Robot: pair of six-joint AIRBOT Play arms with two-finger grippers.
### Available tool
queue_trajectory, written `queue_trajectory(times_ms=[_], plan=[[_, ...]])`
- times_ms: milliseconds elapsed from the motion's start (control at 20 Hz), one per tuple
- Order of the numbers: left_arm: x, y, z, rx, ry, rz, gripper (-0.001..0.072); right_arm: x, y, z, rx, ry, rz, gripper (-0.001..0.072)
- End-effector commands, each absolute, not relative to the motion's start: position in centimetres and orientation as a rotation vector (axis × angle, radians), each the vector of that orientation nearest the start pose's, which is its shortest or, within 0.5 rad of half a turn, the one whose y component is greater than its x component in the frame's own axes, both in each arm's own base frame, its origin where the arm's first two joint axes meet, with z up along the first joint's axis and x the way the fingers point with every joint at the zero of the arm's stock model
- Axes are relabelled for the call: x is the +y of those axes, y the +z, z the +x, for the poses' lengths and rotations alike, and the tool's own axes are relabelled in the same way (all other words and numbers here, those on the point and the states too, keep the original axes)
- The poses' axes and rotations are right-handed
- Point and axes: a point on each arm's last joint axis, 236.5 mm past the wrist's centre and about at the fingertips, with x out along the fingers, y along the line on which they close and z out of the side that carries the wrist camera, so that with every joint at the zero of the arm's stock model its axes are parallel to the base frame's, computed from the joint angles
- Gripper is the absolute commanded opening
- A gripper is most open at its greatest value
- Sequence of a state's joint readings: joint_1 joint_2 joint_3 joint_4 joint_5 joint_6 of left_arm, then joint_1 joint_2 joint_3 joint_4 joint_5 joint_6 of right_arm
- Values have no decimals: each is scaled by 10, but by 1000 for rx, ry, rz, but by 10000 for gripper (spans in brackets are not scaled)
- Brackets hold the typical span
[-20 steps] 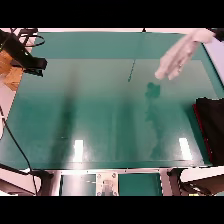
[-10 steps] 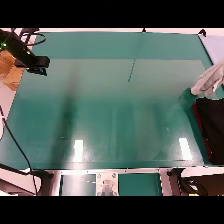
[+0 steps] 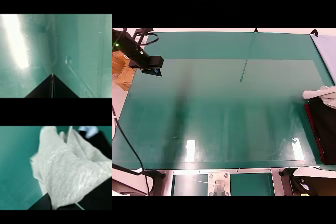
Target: Fold the shirts.
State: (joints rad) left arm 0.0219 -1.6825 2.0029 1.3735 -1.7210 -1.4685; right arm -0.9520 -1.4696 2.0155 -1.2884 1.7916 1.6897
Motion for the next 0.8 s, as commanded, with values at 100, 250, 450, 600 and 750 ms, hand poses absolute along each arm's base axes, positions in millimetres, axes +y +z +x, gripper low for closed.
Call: queue_trajectory(times_ms=[100, 250, 450, 600, 750], plan=[[-43, 102, 443, 1379, -264, -54, 20, -297, 192, 215, 1123, -879, 726, 12], [-43, 102, 443, 1379, -264, -54, 20, -294, 159, 190, 1247, -946, 745, 13], [-43, 101, 442, 1386, -266, -53, 20, -286, 98, 138, 1500, -1080, 777, 13], [-43, 101, 440, 1395, -272, -48, 20, -281, 58, 119, 1599, -1091, 796, 15], [-43, 101, 440, 1393, -272, -49, 20, -272, 31, 104, 1668, -1087, 837, 591]])
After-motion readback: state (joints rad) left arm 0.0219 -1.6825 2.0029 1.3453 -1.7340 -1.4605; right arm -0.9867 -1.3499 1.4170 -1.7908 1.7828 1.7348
